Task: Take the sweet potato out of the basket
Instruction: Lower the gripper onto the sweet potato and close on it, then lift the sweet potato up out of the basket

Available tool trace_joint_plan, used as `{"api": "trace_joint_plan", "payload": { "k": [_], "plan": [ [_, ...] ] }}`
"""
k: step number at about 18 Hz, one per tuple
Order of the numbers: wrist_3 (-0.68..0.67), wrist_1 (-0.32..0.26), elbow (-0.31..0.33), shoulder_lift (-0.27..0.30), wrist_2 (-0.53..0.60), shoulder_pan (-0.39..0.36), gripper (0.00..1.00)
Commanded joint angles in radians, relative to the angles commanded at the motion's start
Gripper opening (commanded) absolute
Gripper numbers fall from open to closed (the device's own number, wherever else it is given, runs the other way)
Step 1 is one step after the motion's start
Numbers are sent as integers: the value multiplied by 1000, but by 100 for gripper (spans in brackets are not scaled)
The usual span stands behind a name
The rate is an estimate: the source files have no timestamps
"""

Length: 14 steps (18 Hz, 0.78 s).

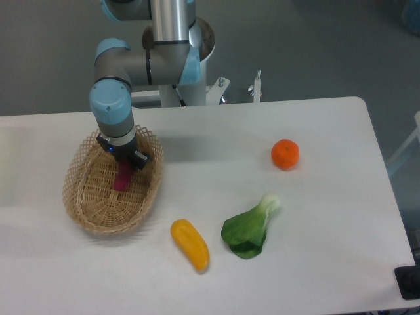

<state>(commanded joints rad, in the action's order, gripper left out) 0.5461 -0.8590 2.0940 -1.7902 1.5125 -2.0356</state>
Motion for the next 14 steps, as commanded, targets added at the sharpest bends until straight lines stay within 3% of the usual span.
{"api": "trace_joint_plan", "payload": {
  "k": [9, 14],
  "plan": [
    [6, -34, -124, 22, -2, -14, 32],
    [49, -37, -179, 37, 0, -96, 32]
  ]
}}
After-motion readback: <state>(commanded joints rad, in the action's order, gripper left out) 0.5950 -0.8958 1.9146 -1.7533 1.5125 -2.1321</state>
